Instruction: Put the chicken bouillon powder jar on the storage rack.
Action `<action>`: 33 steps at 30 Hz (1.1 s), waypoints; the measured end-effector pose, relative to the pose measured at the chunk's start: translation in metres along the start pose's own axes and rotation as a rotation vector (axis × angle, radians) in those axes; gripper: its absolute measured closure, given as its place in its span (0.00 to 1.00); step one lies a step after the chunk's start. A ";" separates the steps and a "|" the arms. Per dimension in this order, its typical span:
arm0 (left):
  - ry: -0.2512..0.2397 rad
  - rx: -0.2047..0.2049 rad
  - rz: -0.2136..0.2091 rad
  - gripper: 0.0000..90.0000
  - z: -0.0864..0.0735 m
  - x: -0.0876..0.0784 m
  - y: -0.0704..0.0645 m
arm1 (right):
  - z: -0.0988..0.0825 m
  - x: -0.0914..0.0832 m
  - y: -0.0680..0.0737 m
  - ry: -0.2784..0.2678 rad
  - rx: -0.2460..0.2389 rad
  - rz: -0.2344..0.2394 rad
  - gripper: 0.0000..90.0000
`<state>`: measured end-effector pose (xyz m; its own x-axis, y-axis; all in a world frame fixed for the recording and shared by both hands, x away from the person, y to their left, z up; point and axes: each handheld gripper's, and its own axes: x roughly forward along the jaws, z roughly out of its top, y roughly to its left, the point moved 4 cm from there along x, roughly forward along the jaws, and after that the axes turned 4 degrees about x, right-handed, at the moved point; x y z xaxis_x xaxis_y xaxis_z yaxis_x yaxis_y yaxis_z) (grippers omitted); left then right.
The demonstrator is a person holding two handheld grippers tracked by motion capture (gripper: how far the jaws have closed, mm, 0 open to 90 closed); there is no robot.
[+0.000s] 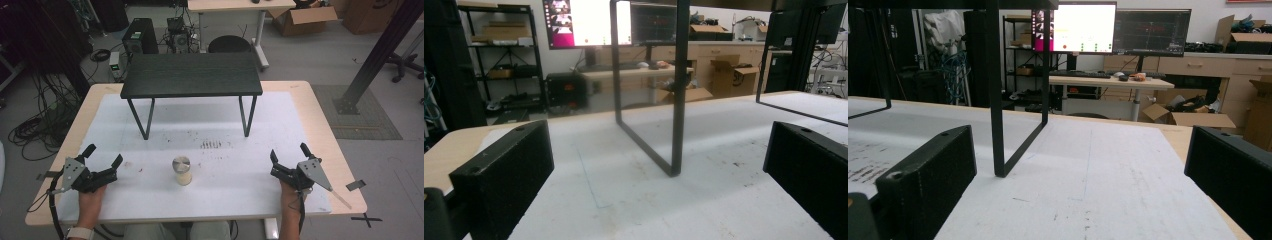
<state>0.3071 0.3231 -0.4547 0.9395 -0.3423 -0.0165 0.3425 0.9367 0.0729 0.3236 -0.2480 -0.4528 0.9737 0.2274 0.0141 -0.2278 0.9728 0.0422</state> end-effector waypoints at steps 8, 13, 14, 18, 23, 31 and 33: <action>0.000 0.000 0.000 0.00 0.000 0.000 0.000 | 0.000 0.000 0.000 0.000 -0.001 0.000 0.00; -0.001 0.000 0.000 0.00 0.000 0.000 0.000 | 0.000 0.000 0.000 0.001 0.000 0.000 0.00; -0.001 0.000 0.000 0.00 0.000 0.000 0.000 | 0.000 0.000 0.000 0.001 0.000 0.000 0.00; -0.002 -0.001 0.000 0.00 0.000 0.000 0.000 | 0.000 0.000 0.000 -0.001 -0.003 0.001 0.00; -0.003 -0.001 -0.001 0.00 0.000 0.000 0.000 | 0.000 0.000 -0.001 0.001 0.006 0.002 0.00; -0.001 0.001 -0.001 0.00 0.000 0.000 0.000 | 0.004 0.001 0.001 0.011 0.027 0.031 0.00; -0.001 0.002 -0.001 0.00 0.000 0.000 0.000 | 0.012 0.000 0.004 0.005 0.006 0.052 0.00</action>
<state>0.3070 0.3229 -0.4546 0.9393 -0.3428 -0.0154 0.3430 0.9364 0.0745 0.3229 -0.2445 -0.4409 0.9604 0.2782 0.0116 -0.2785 0.9593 0.0474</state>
